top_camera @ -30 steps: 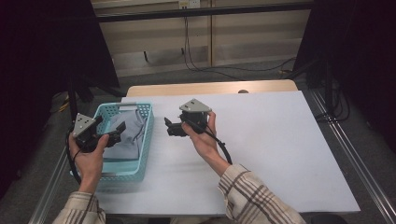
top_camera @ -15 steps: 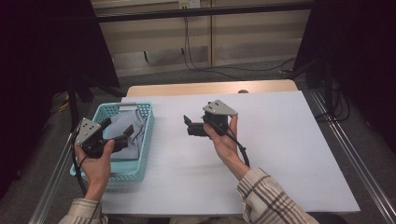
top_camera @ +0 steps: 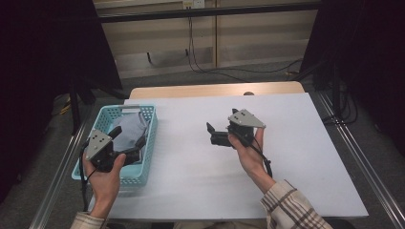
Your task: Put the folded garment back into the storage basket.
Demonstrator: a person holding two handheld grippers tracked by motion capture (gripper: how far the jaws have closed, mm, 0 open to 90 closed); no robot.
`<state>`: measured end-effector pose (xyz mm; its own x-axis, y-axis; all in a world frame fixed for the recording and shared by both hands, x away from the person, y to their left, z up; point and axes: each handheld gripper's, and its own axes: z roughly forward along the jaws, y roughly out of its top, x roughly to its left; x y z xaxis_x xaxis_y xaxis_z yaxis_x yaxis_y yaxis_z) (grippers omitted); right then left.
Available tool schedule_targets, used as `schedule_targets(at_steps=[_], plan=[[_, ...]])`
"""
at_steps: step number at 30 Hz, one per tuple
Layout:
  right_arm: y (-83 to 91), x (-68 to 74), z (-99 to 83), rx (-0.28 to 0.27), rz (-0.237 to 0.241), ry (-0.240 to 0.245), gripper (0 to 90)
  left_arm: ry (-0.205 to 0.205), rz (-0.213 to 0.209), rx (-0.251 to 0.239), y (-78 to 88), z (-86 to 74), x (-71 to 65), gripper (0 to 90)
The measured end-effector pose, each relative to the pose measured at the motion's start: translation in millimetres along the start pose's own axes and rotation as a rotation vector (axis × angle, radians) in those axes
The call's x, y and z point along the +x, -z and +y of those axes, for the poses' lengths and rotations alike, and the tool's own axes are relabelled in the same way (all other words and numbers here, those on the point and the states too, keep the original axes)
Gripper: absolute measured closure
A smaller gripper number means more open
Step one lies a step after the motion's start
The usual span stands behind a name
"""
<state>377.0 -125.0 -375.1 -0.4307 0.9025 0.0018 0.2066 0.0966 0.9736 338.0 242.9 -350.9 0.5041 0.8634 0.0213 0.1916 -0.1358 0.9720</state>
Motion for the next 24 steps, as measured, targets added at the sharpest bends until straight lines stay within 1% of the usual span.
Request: schedule_targets(at_steps=[1, 2, 3, 6, 7, 8, 9, 10, 11, 12, 13, 14, 16, 17, 18, 19, 20, 21, 22, 23, 24], plan=[[3.4, -2.9, -0.4, -0.006, 0.0, 0.0, 2.7, 0.007, -0.005, -0.006, 0.5, -0.2, -2.1, 10.2], [6.7, -5.7, -0.8, -0.008, -0.01, 0.005, 2.7, 0.01, -0.011, -0.002, 1.2, -0.7, -3.9, 10.2], [10.1, -8.0, -1.1, -0.01, -0.015, 0.002, 2.7, 0.002, -0.005, 0.003, 2.0, -1.5, -5.8, 10.2], [20.5, -15.7, -2.8, -0.016, -0.032, 0.001, 2.7, -0.002, 0.003, 0.002, 2.5, -3.6, -9.8, 10.2], [23.6, -18.0, -4.0, -0.022, -0.034, 0.001, 2.7, 0.008, -0.004, 0.007, 3.7, -5.3, -13.2, 10.1], [27.0, -20.6, -5.4, -0.023, -0.041, 0.007, 2.7, 0.008, -0.008, 0.007, 4.4, -6.0, -15.9, 10.1], [30.9, -23.1, -7.1, -0.021, -0.05, 0.005, 2.7, 0.005, -0.004, 0.004, 5.4, -6.7, -18.4, 10.1], [34.1, -25.7, -8.9, -0.024, -0.05, 0.005, 2.7, 0.005, -0.004, 0.004, 5.4, -6.7, -18.4, 10.1], [37.2, -28.5, -10.7, -0.024, -0.057, -0.001, 2.7, -0.002, -0.008, 0.003, 4.9, -8.3, -23.3, 10.1], [40.0, -31.6, -12.6, -0.026, -0.065, -0.002, 2.7, -0.015, -0.006, 0.005, 4.8, -9.3, -24.9, 10.1], [40.0, -31.6, -12.6, -0.026, -0.065, -0.002, 2.7, -0.015, -0.006, 0.005, 4.8, -9.3, -24.9, 10.1], [45.8, -36.9, -16.0, -0.025, -0.075, -0.004, 2.7, -0.02, -0.014, 0.012, 3.7, -11.2, -27.9, 10.1], [49.1, -39.0, -17.8, -0.025, -0.081, -0.005, 2.7, -0.019, -0.015, 0.014, 3.9, -12.2, -29.5, 10.0], [56.5, -43.8, -21.2, -0.025, -0.091, -0.004, 2.7, -0.012, -0.015, 0.005, 4.2, -13.7, -33.1, 10.1], [60.2, -46.0, -22.9, -0.026, -0.096, -0.005, 2.7, -0.016, -0.019, 0.009, 5.1, -14.0, -34.2, 10.1], [60.2, -46.0, -22.9, -0.026, -0.096, -0.005, 2.7, -0.016, -0.019, 0.009, 5.1, -14.0, -34.2, 10.1], [68.9, -51.5, -26.4, -0.028, -0.105, -0.004, 2.7, -0.028, 0.001, 0.021, 6.7, -15.7, -35.1, 9.9], [72.4, -53.0, -27.3, -0.025, -0.116, -0.009, 2.7, -0.013, 0.002, 0.011, 6.7, -17.0, -37.0, 9.4], [76.5, -55.7, -28.9, -0.03, -0.116, -0.01, 2.7, -0.026, 0.003, 0.025, 8.8, -17.7, -37.3, 9.3], [81.2, -58.1, -30.4, -0.024, -0.124, -0.01, 2.7, -0.033, 0.004, 0.025, 10.7, -18.5, -39.1, 8.9], [81.2, -58.1, -30.4, -0.024, -0.124, -0.01, 2.7, -0.033, 0.004, 0.025, 10.7, -18.5, -39.1, 8.5]])
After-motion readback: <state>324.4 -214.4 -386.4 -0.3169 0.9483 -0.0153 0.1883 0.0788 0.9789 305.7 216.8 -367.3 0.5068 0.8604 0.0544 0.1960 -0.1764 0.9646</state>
